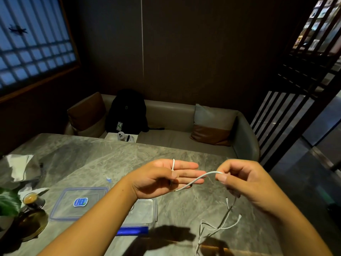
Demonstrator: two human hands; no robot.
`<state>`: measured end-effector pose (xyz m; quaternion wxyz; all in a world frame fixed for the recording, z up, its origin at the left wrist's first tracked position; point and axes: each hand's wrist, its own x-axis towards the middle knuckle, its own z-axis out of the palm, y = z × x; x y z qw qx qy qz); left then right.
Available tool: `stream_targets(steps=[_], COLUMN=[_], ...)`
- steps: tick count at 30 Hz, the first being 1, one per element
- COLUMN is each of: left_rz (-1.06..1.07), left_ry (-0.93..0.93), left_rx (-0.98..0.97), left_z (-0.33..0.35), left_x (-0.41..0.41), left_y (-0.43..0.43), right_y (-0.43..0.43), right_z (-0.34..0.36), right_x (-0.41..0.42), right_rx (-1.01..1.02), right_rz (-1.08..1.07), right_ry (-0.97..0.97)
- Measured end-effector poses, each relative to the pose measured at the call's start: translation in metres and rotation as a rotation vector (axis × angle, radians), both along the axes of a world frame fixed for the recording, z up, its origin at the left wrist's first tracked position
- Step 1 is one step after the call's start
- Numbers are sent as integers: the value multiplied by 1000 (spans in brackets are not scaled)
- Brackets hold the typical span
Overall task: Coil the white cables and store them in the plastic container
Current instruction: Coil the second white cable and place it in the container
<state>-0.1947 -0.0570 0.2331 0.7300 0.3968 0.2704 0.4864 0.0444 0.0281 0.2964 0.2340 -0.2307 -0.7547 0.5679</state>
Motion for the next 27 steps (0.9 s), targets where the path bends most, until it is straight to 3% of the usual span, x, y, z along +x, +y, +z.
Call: stream_targets(steps=[12, 22, 27], left_rz=[-133, -98, -121], left_ry=[61, -84, -53], left_rx=[-10, 2, 17], left_z=[-10, -11, -4], left_x=[28, 37, 35], left_y=[-3, -8, -8], right_y=[20, 20, 32], right_z=[13, 30, 26], right_x=[-36, -78, -85], right_rx=[78, 290, 165], right_rz=[76, 201, 205], right_ry=[69, -37, 3])
